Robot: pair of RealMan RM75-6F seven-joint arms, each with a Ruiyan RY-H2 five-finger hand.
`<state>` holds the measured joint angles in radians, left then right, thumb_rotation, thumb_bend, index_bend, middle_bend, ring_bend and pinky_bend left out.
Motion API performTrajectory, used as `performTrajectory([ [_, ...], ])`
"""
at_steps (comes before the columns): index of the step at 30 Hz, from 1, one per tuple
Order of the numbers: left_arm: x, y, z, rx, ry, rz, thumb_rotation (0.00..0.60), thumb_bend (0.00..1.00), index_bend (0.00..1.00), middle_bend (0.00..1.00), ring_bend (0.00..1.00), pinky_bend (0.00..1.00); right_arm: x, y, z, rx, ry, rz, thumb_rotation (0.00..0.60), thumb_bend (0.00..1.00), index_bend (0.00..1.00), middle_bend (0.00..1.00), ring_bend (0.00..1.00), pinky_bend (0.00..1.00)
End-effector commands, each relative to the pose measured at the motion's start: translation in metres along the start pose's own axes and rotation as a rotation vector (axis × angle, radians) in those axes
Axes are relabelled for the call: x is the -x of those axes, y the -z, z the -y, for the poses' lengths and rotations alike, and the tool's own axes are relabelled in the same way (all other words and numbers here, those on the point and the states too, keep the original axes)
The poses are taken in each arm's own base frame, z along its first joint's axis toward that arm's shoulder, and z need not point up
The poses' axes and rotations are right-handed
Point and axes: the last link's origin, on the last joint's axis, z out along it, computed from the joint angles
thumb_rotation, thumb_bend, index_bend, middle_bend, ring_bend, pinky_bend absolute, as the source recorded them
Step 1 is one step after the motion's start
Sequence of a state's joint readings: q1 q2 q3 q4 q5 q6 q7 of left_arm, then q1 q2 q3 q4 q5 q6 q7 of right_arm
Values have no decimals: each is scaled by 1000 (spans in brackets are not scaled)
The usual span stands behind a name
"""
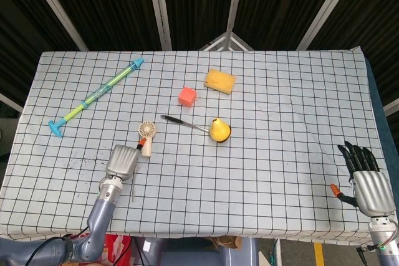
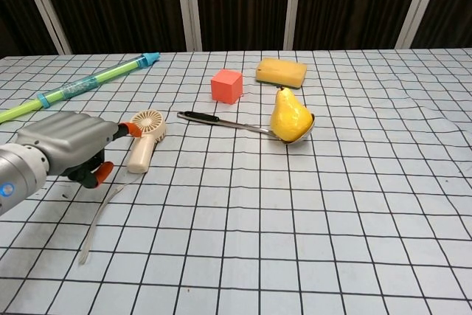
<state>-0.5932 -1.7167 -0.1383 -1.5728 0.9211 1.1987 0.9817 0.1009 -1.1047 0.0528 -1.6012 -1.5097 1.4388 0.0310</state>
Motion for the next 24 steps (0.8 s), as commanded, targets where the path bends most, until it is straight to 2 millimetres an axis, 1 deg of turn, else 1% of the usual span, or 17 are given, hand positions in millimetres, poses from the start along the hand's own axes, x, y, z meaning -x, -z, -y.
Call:
performTrajectory([
  [1, 1, -1, 0, -2, 0, 0, 600, 764, 141, 910, 659, 661, 0, 0, 0, 0, 0, 0, 600, 279, 63, 0, 0, 0],
  [10, 2, -3, 0, -5, -4, -1, 600, 764, 146, 910, 659, 661, 0, 0, 0, 0, 1, -1, 600, 279, 63, 0, 0, 0],
  [19, 5, -4, -4, 3, 1, 1, 600, 764, 146, 909, 659, 661, 0, 0, 0, 0, -1, 0, 600, 279, 63, 0, 0, 0],
  [24, 3, -2, -6, 9, 13, -12, 600, 764, 146, 909, 659, 661, 0, 0, 0, 0, -1, 0, 600, 280, 63, 0, 0, 0],
])
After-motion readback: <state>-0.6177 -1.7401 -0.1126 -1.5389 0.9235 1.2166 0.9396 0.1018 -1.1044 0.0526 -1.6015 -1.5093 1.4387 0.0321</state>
